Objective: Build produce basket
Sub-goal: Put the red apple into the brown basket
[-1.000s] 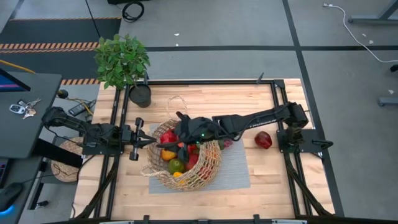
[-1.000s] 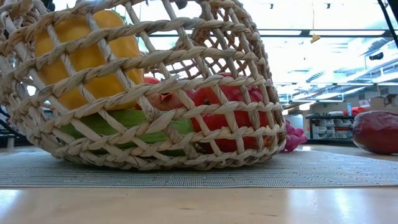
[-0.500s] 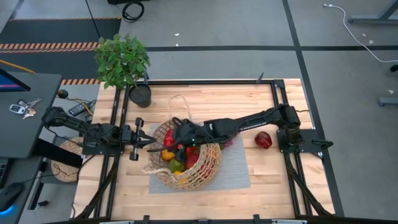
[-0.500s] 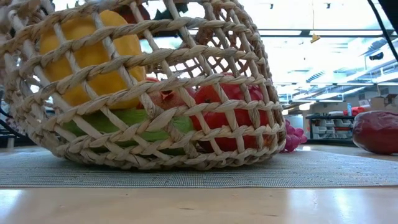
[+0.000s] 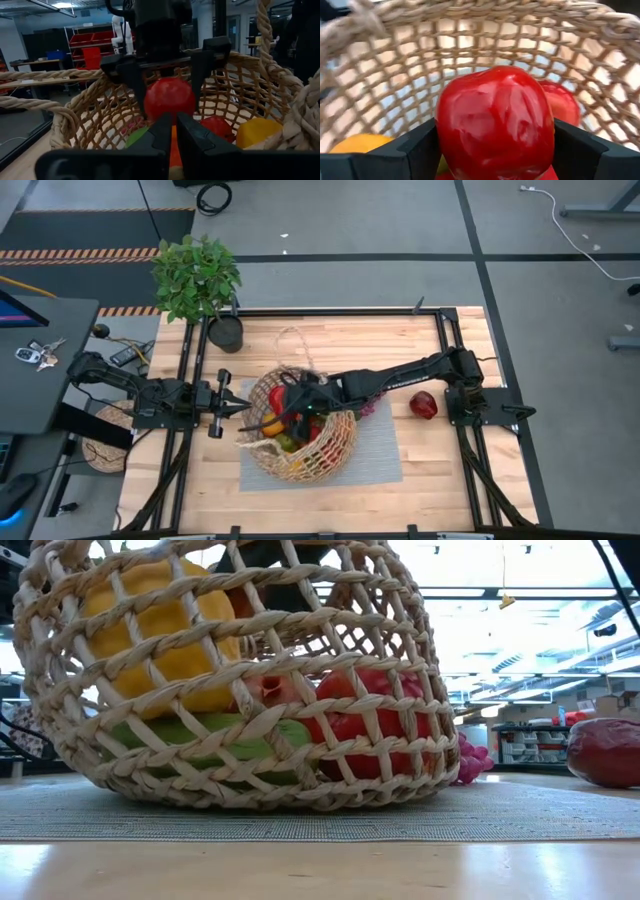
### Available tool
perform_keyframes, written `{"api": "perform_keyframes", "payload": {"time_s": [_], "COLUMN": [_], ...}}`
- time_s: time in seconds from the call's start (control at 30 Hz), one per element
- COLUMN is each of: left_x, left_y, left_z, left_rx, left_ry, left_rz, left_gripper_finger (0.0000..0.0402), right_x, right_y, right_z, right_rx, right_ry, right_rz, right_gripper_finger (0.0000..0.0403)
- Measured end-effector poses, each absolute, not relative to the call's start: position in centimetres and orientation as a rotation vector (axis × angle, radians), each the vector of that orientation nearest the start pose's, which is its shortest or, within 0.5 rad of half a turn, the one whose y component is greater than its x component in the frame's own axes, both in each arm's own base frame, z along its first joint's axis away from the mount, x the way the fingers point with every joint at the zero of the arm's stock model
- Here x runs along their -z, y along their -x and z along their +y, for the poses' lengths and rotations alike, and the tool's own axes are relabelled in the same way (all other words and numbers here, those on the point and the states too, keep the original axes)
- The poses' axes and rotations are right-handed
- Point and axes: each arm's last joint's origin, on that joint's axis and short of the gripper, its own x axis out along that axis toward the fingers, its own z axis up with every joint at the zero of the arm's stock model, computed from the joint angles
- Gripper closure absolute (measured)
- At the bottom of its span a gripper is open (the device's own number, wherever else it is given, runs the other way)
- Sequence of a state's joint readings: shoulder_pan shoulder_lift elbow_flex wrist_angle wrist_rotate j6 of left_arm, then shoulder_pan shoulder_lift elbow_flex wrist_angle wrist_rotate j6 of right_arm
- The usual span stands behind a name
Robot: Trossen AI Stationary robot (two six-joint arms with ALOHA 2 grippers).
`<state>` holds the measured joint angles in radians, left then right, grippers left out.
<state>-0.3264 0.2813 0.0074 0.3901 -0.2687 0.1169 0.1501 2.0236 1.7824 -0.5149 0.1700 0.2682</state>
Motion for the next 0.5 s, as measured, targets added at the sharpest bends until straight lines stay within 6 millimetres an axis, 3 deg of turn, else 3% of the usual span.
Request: {"api": "perform_keyframes", "payload": {"time_s": [0.23,0.5], "left_x": [-17.93,-17.94], "left_y": [-11.0,-11.0], "left_z": [-2.91,-2.91], "left_rx": [0.051,0.051], "left_ry": [-0.083,-0.083], "left_rz": [-0.114,-0.115], "left_gripper_finger": [0.0373,0.0367], "right_x": [-27.22,-27.41], "right_y": [-45.28,-45.35], "right_z": [6.56,6.44], "right_rx": [0.041,0.03], "right_ry": [-0.126,-0.138], "right_rz": [0.768,0.754], "right_gripper_finger": [0.0084,0.0018]}}
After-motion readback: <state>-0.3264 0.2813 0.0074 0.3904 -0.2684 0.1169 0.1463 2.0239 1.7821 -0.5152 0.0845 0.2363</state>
